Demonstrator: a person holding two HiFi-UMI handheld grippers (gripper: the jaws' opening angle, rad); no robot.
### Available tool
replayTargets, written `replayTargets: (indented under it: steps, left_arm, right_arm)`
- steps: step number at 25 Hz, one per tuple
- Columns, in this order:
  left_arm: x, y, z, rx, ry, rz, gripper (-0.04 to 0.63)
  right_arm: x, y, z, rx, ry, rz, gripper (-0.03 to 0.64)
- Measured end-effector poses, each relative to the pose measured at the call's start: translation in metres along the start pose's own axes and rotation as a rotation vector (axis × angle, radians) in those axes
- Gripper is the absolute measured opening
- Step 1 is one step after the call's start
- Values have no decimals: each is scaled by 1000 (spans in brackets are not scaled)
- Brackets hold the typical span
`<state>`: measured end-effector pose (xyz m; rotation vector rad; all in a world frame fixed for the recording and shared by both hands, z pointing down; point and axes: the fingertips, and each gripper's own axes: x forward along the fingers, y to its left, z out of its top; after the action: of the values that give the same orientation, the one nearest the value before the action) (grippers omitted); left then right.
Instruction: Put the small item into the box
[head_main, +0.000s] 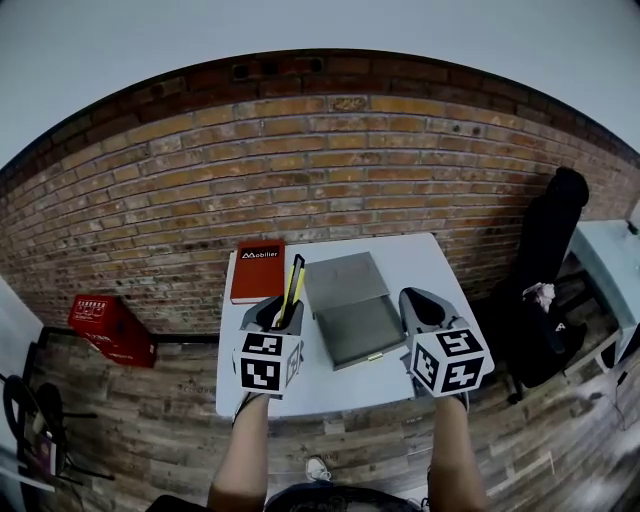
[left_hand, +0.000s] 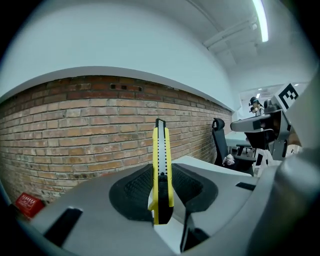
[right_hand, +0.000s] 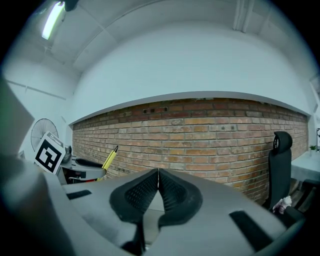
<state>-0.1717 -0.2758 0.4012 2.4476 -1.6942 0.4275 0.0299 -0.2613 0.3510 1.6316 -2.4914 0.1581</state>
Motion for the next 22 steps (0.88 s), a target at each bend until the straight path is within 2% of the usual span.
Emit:
replayTargets:
  steps: [10, 22]
  left_arm:
    - [35, 34, 3, 9, 9, -47, 130]
    - [64, 30, 1, 14, 24, -55, 130]
  right_arm:
    - [42, 4, 8, 10, 2, -47, 20]
    - [60, -19, 5, 7, 5, -56, 20]
